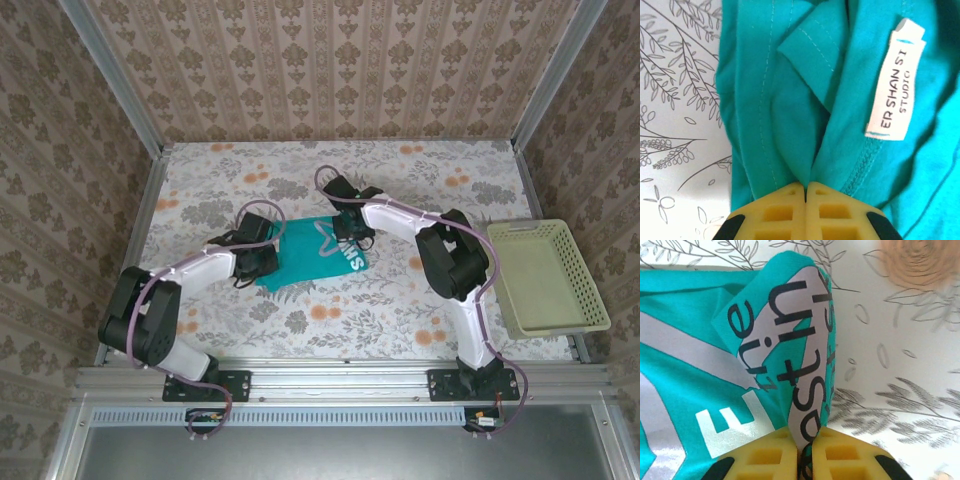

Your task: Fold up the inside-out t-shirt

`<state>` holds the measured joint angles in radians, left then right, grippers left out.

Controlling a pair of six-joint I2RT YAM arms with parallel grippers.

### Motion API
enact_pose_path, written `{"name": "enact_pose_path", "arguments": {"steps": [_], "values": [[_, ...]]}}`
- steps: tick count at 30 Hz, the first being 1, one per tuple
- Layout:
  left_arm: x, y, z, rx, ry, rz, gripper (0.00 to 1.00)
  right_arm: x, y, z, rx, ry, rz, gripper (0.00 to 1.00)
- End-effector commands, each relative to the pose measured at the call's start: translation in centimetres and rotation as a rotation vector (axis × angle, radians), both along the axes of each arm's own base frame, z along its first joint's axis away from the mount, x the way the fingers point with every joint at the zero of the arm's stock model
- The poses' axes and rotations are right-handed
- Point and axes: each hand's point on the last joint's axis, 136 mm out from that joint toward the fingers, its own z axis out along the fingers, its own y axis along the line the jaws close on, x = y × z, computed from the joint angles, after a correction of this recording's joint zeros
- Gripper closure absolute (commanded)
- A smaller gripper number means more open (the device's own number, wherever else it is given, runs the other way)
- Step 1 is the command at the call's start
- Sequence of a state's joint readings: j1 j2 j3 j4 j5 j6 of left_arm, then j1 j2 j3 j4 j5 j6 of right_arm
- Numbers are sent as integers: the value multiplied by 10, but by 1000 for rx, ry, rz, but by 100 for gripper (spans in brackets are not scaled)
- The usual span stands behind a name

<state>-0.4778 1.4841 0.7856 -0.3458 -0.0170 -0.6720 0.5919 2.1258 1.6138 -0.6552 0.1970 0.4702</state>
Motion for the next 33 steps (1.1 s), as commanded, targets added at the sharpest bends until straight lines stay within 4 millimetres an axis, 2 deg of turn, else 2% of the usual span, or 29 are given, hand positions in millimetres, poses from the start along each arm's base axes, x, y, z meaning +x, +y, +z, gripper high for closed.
{"name": "enact_pose_path", "arguments": {"steps": [1, 5, 8, 10, 13, 17, 20, 23, 26, 29, 33], "values": [[3, 0, 29, 12, -62, -20, 100, -3, -21, 43, -171, -79, 10, 88], [2, 12, 40, 54, -88, -1, 100, -8, -20, 59, -300, -99, 46, 88], [3, 22, 39, 75, -80, 20, 100, -10, -13, 60, -341, -98, 66, 85], [2, 20, 37, 67, -74, 4, 100, -10, -8, 61, -360, -100, 74, 84], [3, 22, 28, 66, -48, 7, 100, -8, 2, 57, -342, -94, 85, 81], [3, 18, 2, 40, 14, 3, 100, -8, 8, 43, -283, -55, 94, 71], [1, 18, -8, 41, 58, -3, 89, -5, -3, 42, -250, -53, 68, 60], [-1, 24, 11, 29, -12, 28, 66, 0, -11, 62, -226, -161, 56, 56], [-8, 43, 36, 75, -92, 86, 54, 1, 5, 73, -106, -207, 101, 55], [-12, 50, 56, 100, -153, 107, 47, 2, 35, 64, 20, -173, 173, 53], [-16, 8, 58, -3, -170, 13, 45, 9, 60, 40, 79, -86, 184, 51]]}}
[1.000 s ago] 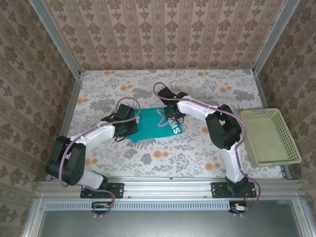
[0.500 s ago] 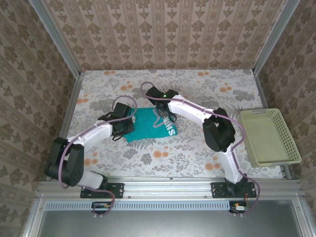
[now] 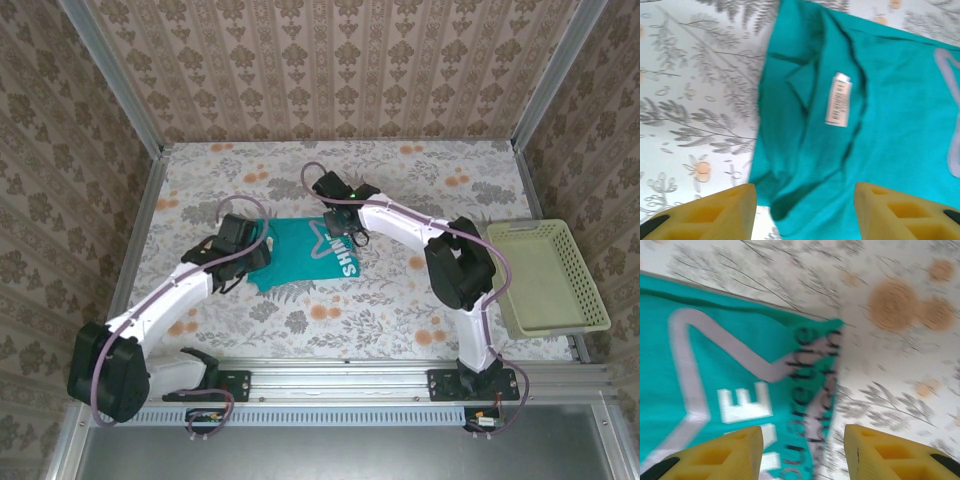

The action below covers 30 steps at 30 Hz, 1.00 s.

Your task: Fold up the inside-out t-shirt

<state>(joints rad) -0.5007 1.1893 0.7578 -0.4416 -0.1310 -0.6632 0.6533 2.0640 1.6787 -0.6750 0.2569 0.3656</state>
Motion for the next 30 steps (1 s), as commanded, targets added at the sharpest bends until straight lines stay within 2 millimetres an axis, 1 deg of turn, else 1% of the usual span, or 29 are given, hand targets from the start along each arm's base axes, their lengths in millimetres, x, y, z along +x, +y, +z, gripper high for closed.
{"name": "enact_pose_path", "arguments": {"steps": [1, 4, 5, 7, 10, 12, 14, 15, 16, 17, 20, 22, 24, 25, 27, 28, 29, 30], "values": [[-6, -20, -13, -26, 37, -30, 45, 8, 34, -18, 98, 60, 41, 51], [-2, -43, -30, -72, 81, -69, 45, 14, 32, -34, 106, 105, -10, 49], [0, -47, -37, -84, 96, -76, 45, 15, 30, -39, 112, 118, -25, 48], [7, -49, -52, -66, 127, -72, 45, 14, 23, -46, 120, 137, -57, 47], [19, -42, -76, -43, 190, -54, 48, 7, 4, -55, 123, 157, -116, 46], [27, -36, -88, -24, 220, -37, 51, -2, -12, -58, 134, 166, -172, 48], [36, -40, -91, -13, 225, -59, 51, -18, -27, -63, 137, 161, -221, 53], [40, -48, -90, -7, 236, -90, 51, -30, -35, -66, 147, 154, -254, 54], [44, -56, -89, 10, 241, -116, 51, -38, -37, -66, 175, 143, -274, 54], [48, -64, -86, 30, 239, -141, 51, -52, -43, -70, 198, 147, -299, 54], [60, -87, -80, 32, 224, -194, 50, -95, -56, -72, 243, 129, -350, 54], [65, -98, -78, 31, 230, -227, 50, -123, -55, -71, 267, 118, -346, 54], [66, -107, -67, 31, 220, -263, 48, -147, -49, -65, 300, 121, -315, 53], [65, -107, -61, 36, 210, -272, 47, -152, -46, -60, 315, 122, -297, 53], [61, -103, -40, 40, 164, -267, 42, -157, -44, -38, 320, 94, -264, 51], [58, -97, -32, 45, 145, -248, 39, -154, -43, -27, 323, 71, -249, 49], [53, -84, -23, 62, 129, -203, 37, -149, -45, -12, 315, 34, -231, 47], [49, -73, -14, 75, 105, -160, 37, -141, -47, 3, 301, -15, -207, 44]]}}
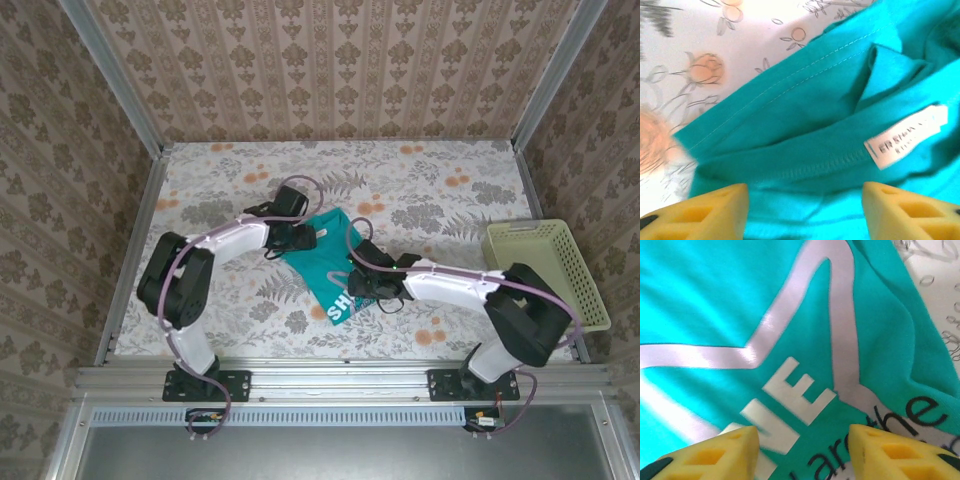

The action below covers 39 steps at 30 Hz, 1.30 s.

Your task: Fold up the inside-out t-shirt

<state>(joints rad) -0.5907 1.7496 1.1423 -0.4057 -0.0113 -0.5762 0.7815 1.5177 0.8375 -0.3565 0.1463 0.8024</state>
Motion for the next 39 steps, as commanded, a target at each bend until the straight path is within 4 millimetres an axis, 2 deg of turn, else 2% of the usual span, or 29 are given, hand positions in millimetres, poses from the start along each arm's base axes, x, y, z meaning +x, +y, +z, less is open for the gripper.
{"name": "enact_pose_path", "arguments": {"steps": [1, 4, 7, 12, 17, 25, 31, 35, 39], "values": [[-18, 35, 39, 48, -77, 88, 36, 27, -4, 54, -12, -156, 8, 42], [-32, 54, 47, 20, -112, 181, 32, 61, -1, 67, -33, -194, 74, 37], [-42, 58, 39, -36, -101, 239, 30, 99, 10, 67, -9, -170, 138, 36], [-35, 37, 19, -158, -65, 259, 32, 151, 24, 41, -87, -126, 223, 28], [-17, 20, -2, -185, -23, 247, 32, 178, 32, 15, -155, -77, 269, 19], [3, 7, -33, -167, 23, 232, 34, 183, 38, -20, -175, 43, 276, 19], [15, -8, -43, -176, 34, 172, 41, 173, 41, -42, -147, 132, 242, 30], [22, -17, -54, -172, 65, 144, 44, 163, 43, -48, -121, 150, 208, 40], [24, -23, -61, -183, 72, 127, 51, 146, 52, -53, -105, 152, 214, 51]]}}
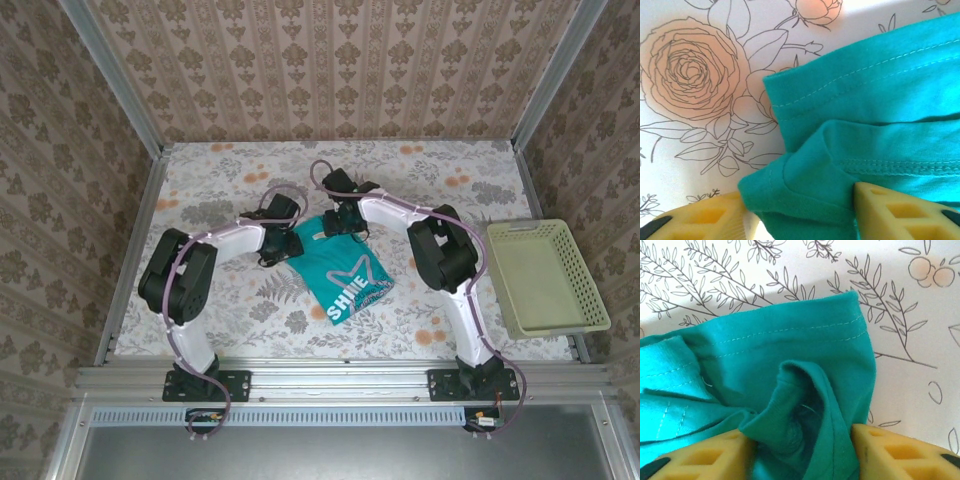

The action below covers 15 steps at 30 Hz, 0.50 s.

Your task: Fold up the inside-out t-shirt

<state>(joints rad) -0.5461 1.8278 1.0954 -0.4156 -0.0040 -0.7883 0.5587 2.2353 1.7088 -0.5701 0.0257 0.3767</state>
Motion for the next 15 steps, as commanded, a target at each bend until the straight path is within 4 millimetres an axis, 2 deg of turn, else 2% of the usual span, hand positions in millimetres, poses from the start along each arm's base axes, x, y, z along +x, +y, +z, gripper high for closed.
{"name": "enact_pose_path", "arguments": {"steps": [1, 3, 7, 12, 15], "values": [[36, -51, -15, -174, -110, -98, 54, -40, 5, -26, -2, 116, -4, 54], [37, -53, -13, -181, -119, -109, 61, -49, 8, -26, 18, 118, -12, 59], [36, -54, -6, -194, -141, -128, 66, -62, 20, -16, 90, 88, -32, 68], [27, -38, 3, -155, -169, -121, 73, -82, 38, 1, 141, 56, -25, 74], [19, -26, 6, -133, -176, -114, 79, -84, 33, 12, 148, 23, -45, 74]]}}
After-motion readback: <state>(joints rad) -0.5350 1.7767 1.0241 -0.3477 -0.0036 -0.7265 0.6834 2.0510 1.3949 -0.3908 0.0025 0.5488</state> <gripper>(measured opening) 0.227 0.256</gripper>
